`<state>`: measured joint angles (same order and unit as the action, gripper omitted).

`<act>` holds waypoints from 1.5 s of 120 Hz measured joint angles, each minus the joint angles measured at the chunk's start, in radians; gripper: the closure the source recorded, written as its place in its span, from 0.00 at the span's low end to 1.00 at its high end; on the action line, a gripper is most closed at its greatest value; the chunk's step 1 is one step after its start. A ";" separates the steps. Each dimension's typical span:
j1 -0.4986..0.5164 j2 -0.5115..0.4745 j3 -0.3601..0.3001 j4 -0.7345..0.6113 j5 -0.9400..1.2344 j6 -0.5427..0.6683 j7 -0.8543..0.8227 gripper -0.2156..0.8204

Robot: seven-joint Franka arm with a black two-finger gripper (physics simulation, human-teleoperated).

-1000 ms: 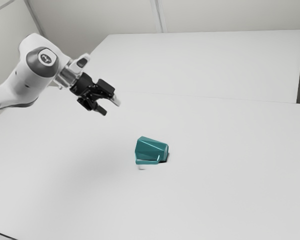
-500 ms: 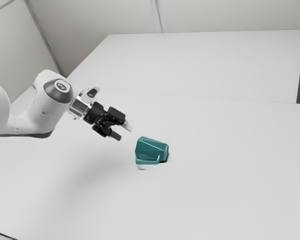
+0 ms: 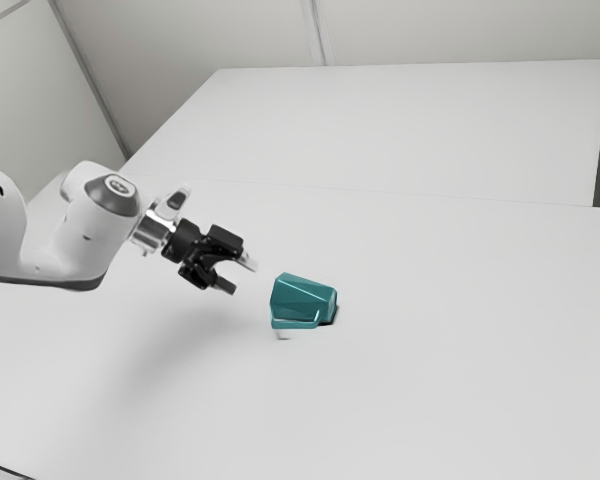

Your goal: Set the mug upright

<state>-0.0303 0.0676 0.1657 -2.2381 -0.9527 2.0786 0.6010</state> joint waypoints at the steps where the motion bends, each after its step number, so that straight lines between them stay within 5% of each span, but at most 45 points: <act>1: 0.000 0.002 0.000 0.000 -0.001 0.000 0.000 0.21; 180: -0.010 0.183 -0.061 0.088 -0.220 -0.031 0.158 0.21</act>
<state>-0.0400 0.2504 0.1045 -2.1497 -1.1730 2.0477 0.7594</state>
